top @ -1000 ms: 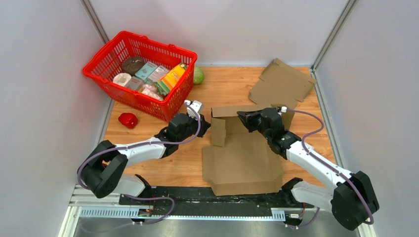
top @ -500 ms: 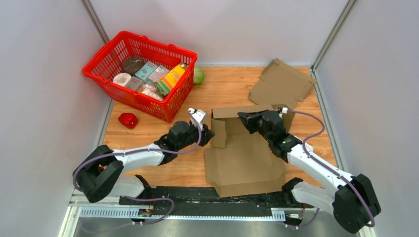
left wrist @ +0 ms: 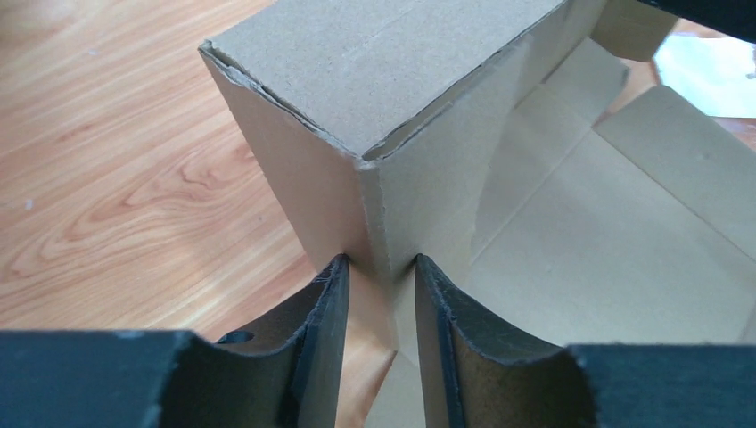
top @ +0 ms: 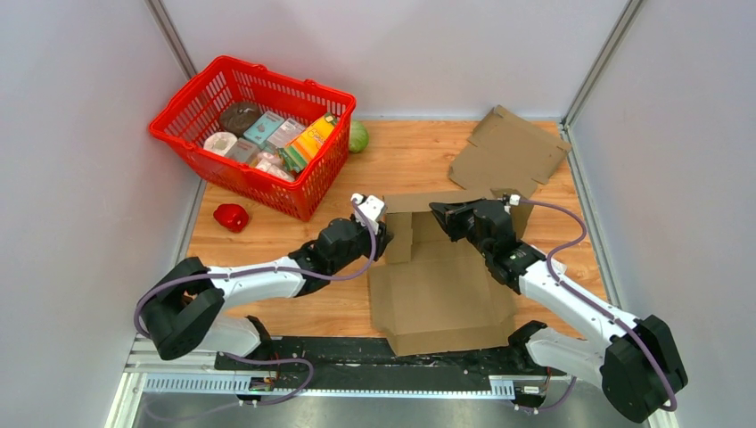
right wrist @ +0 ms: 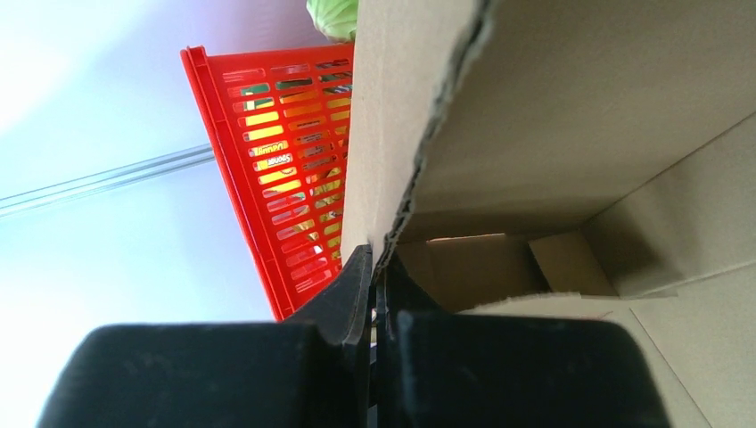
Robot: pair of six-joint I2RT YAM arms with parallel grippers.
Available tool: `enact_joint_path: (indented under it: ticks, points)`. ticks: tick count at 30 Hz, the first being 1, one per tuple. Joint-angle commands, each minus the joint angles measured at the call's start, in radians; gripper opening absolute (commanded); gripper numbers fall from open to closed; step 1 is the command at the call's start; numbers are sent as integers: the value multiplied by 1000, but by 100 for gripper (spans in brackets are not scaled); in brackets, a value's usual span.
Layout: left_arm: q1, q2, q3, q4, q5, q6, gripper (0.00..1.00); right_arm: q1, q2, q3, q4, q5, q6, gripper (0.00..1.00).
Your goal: Fold the paper box
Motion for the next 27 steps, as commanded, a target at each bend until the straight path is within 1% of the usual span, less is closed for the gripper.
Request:
enact_joint_path:
  ticks: [1, 4, 6, 7, 11, 12, 16, 19, 20, 21, 22, 23, 24, 26, 27]
  points:
    - [-54, 25, 48, 24, -235, 63, 36, 5, -16, 8, -78, -6, 9, 1]
    - [-86, 48, 39, 60, -321, 82, 30, 5, -25, 39, -126, -4, 22, 1]
    - [-99, 62, 39, 64, -351, 80, 28, 8, -22, 59, -155, -9, 32, 0]
    - [-102, 65, 39, 68, -396, 74, 26, 7, -21, 60, -160, -15, 48, 0]
    - [-122, 83, 44, 97, -443, 108, 25, 13, -4, 60, -153, -44, 96, 0]
    - [-122, 85, 45, 95, -450, 109, 25, 13, -4, 71, -156, -45, 95, 0]
    - [-122, 94, 64, 84, -484, 97, 39, 19, 1, 83, -169, -50, 105, 0]
    - [-125, 125, 107, 68, -554, 86, 39, 20, 5, 71, -143, -67, 137, 0]
    - [-126, 152, 131, 68, -577, 86, 37, 23, 5, 71, -143, -73, 141, 0]
    - [-128, 170, 148, 51, -645, 85, 30, 27, 7, 73, -143, -73, 153, 0]
    - [-131, 190, 200, 19, -701, 67, 25, 28, 2, 71, -143, -75, 159, 0]
    - [-134, 235, 231, -29, -764, 47, 18, 33, -4, 73, -141, -72, 168, 0]
    - [-134, 258, 261, -141, -879, 19, 9, 36, -7, 73, -143, -68, 185, 0]
    - [-140, 327, 326, -231, -981, -50, 1, 46, -8, 73, -135, -61, 202, 0]
    - [-140, 348, 338, -292, -1048, -87, 0, 51, -7, 71, -132, -56, 219, 0]
